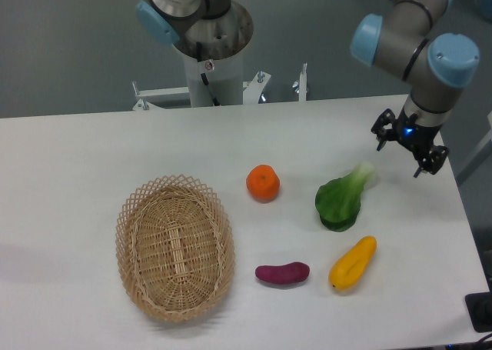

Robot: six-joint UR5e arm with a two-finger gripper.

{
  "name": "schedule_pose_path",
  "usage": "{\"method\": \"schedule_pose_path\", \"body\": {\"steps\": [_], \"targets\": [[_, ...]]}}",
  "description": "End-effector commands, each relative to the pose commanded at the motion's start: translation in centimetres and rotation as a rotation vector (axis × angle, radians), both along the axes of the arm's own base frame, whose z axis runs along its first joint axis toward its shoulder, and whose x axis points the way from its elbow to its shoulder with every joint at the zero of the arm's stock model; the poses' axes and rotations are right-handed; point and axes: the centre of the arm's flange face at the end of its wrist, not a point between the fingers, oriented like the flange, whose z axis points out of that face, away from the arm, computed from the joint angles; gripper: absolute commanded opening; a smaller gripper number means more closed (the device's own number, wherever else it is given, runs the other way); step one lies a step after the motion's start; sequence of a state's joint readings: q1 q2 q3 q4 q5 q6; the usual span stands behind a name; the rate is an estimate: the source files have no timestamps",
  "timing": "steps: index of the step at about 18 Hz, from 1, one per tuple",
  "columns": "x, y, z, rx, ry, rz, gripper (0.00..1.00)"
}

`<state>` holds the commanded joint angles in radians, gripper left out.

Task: Pick up the green vegetable from the table
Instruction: 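Lower the open gripper onto the leafy top of the bok choy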

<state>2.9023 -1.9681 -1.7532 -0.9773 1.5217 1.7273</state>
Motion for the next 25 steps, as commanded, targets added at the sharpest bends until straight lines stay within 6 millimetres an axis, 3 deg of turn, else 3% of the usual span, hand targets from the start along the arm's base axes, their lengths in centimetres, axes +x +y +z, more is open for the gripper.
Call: {"method": "schedule_pose_path", "body": {"steps": [8,19,21,25], "targets": [[2.0,-0.5,-2.9,-0.056,0.007,-0.056,1.00],[3.6,0.8,-4.8,-0.040,0.050,-0.051,1.00],[3.7,0.9,-4.9,-0.035,0.054,-0.049,0.93],[3.7,0.9,-4.6,-0.034,0.060,-0.049,0.65]]}}
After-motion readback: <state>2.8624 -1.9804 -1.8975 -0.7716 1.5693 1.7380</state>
